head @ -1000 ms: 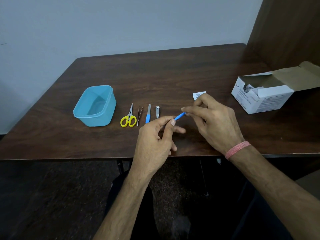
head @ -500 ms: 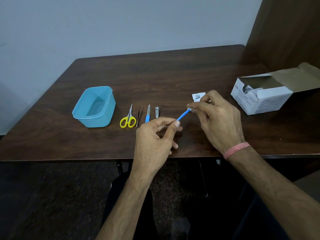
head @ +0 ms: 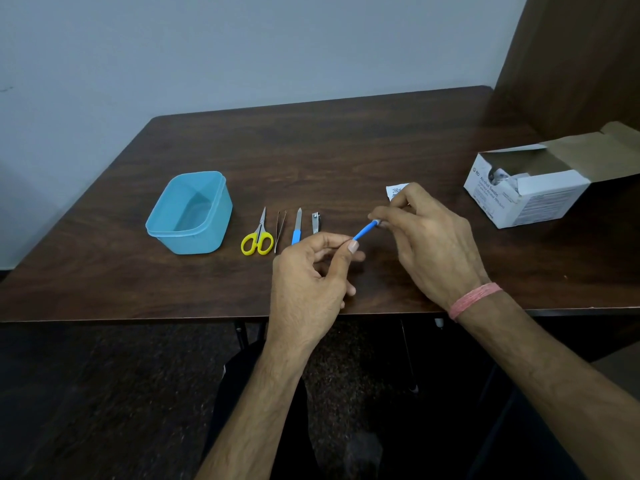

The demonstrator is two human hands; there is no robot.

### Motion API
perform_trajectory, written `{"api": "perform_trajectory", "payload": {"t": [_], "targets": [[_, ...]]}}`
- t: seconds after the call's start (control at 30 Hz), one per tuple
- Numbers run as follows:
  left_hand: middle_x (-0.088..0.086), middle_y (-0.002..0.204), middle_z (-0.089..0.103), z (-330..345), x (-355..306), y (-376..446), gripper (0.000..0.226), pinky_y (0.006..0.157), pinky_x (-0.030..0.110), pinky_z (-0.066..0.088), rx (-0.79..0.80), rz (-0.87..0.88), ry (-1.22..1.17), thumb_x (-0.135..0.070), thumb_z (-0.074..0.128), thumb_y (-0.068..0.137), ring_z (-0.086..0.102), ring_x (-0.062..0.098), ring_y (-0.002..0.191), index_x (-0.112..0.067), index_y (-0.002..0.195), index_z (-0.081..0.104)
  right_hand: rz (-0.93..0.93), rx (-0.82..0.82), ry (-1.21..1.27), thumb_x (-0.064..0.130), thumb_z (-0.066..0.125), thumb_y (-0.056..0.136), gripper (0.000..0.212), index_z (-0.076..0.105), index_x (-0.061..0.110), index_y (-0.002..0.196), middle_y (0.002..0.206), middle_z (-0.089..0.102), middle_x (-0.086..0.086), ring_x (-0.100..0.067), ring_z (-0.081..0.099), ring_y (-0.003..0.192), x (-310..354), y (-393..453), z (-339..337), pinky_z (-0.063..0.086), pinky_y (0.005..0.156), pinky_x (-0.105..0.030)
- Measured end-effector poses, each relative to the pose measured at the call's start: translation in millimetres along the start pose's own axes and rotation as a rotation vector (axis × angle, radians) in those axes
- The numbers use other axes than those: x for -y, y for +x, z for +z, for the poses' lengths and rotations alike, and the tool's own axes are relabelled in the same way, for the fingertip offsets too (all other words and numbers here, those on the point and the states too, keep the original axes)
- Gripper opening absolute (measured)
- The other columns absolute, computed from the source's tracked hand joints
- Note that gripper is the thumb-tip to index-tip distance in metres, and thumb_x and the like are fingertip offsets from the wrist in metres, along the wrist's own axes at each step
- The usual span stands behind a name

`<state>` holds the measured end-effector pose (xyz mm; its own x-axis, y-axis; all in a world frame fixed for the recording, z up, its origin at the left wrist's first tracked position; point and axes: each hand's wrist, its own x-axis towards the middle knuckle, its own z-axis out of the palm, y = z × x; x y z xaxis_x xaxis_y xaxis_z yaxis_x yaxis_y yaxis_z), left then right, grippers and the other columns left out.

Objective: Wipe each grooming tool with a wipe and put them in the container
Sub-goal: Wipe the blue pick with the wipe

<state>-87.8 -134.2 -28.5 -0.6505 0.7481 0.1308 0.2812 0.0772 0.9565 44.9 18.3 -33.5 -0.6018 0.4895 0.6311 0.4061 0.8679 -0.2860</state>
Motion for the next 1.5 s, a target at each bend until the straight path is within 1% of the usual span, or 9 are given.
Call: {"api": "perform_trajectory", "payload": {"t": [0.13, 0.33, 0.47, 0.7, 0.93, 1.03, 1.27, 1.4, 1.5], "targets": [[-0.013, 0.093, 0.085, 0.0, -0.2, -0.2, 0.008, 0.047, 0.026, 0.056, -0.003, -0.002, 0.005, -0.027, 0.075, 0.108, 0.070, 0.012, 0.054, -0.027, 0.105, 0.082, 0.000, 0.019, -0.007, 0.006, 0.071, 0.103, 0.029, 0.078, 0.027, 0.121, 0.112, 0.057, 0.005, -0.019, 0.063, 0.089, 0.3, 0.4, 0.0, 0.059, 0.056, -0.044], [-0.007, 0.090, 0.086, -0.9, 0.9, 2.0, 0.016, 0.046, 0.022, 0.050, 0.025, -0.026, -0.028, -0.031, 0.070, 0.112, 0.067, 0.011, 0.051, -0.020, 0.107, 0.081, -0.038, -0.013, 0.022, 0.013, 0.076, 0.101, 0.019, 0.082, 0.025, 0.115, 0.105, 0.062, 0.007, -0.018, 0.065, 0.088, 1.1, -1.1, -2.1, 0.059, 0.059, -0.044], [-0.007, 0.090, 0.086, -0.9, -0.7, 2.4, 0.016, 0.046, 0.022, 0.051, 0.037, -0.033, -0.022, -0.031, 0.069, 0.112, 0.068, 0.012, 0.052, -0.021, 0.107, 0.081, -0.048, -0.030, 0.008, 0.014, 0.078, 0.100, 0.017, 0.083, 0.025, 0.112, 0.103, 0.064, 0.006, -0.020, 0.065, 0.091, 0.4, -2.3, -3.4, 0.059, 0.059, -0.044], [-0.013, 0.092, 0.085, -1.0, -0.4, -0.7, 0.010, 0.046, 0.022, 0.054, -0.011, 0.004, 0.014, -0.023, 0.075, 0.108, 0.071, 0.009, 0.056, -0.026, 0.103, 0.082, -0.072, 0.020, 0.018, 0.005, 0.072, 0.101, 0.031, 0.080, 0.024, 0.125, 0.109, 0.058, 0.002, -0.021, 0.065, 0.089, 0.0, -1.2, -2.8, 0.059, 0.055, -0.045], [-0.007, 0.089, 0.085, -0.4, -0.4, 1.8, 0.017, 0.046, 0.022, 0.051, 0.026, -0.022, -0.020, -0.032, 0.068, 0.113, 0.069, 0.011, 0.053, -0.024, 0.103, 0.080, -0.085, 0.002, 0.031, 0.018, 0.081, 0.098, 0.013, 0.085, 0.024, 0.109, 0.097, 0.060, 0.005, -0.016, 0.059, 0.083, 1.4, -2.0, -4.0, 0.056, 0.054, -0.042], [-0.008, 0.088, 0.085, -0.2, -0.3, 1.6, 0.016, 0.047, 0.023, 0.053, 0.032, -0.019, 0.007, -0.032, 0.070, 0.112, 0.070, 0.010, 0.054, -0.024, 0.103, 0.080, -0.093, -0.005, 0.027, 0.018, 0.081, 0.098, 0.012, 0.084, 0.023, 0.109, 0.097, 0.060, 0.005, -0.014, 0.058, 0.084, 1.2, -3.2, -3.9, 0.056, 0.054, -0.042], [-0.015, 0.091, 0.084, 0.4, 1.3, 0.1, 0.009, 0.046, 0.024, 0.056, -0.007, 0.040, 0.062, -0.023, 0.079, 0.106, 0.072, 0.009, 0.054, -0.030, 0.102, 0.082, -0.079, 0.039, 0.048, 0.008, 0.074, 0.102, 0.024, 0.078, 0.022, 0.122, 0.106, 0.057, 0.004, -0.016, 0.059, 0.083, -0.1, -1.2, -1.6, 0.057, 0.054, -0.045], [-0.015, 0.090, 0.084, 1.2, 3.2, -0.1, 0.006, 0.045, 0.025, 0.056, -0.043, 0.049, 0.073, -0.023, 0.082, 0.103, 0.073, 0.010, 0.053, -0.028, 0.103, 0.086, -0.071, 0.056, 0.053, 0.012, 0.072, 0.103, 0.019, 0.078, 0.022, 0.117, 0.106, 0.056, 0.005, -0.015, 0.058, 0.080, 2.1, -0.7, -2.7, 0.056, 0.055, -0.043], [-0.014, 0.088, 0.084, 0.6, 3.9, 0.9, 0.007, 0.046, 0.025, 0.055, -0.018, 0.038, 0.074, -0.024, 0.080, 0.105, 0.069, 0.009, 0.050, -0.026, 0.102, 0.087, -0.065, 0.049, 0.047, 0.016, 0.075, 0.100, 0.012, 0.078, 0.021, 0.110, 0.104, 0.057, 0.006, -0.015, 0.060, 0.079, 2.8, -0.5, -4.0, 0.057, 0.055, -0.042]]}}
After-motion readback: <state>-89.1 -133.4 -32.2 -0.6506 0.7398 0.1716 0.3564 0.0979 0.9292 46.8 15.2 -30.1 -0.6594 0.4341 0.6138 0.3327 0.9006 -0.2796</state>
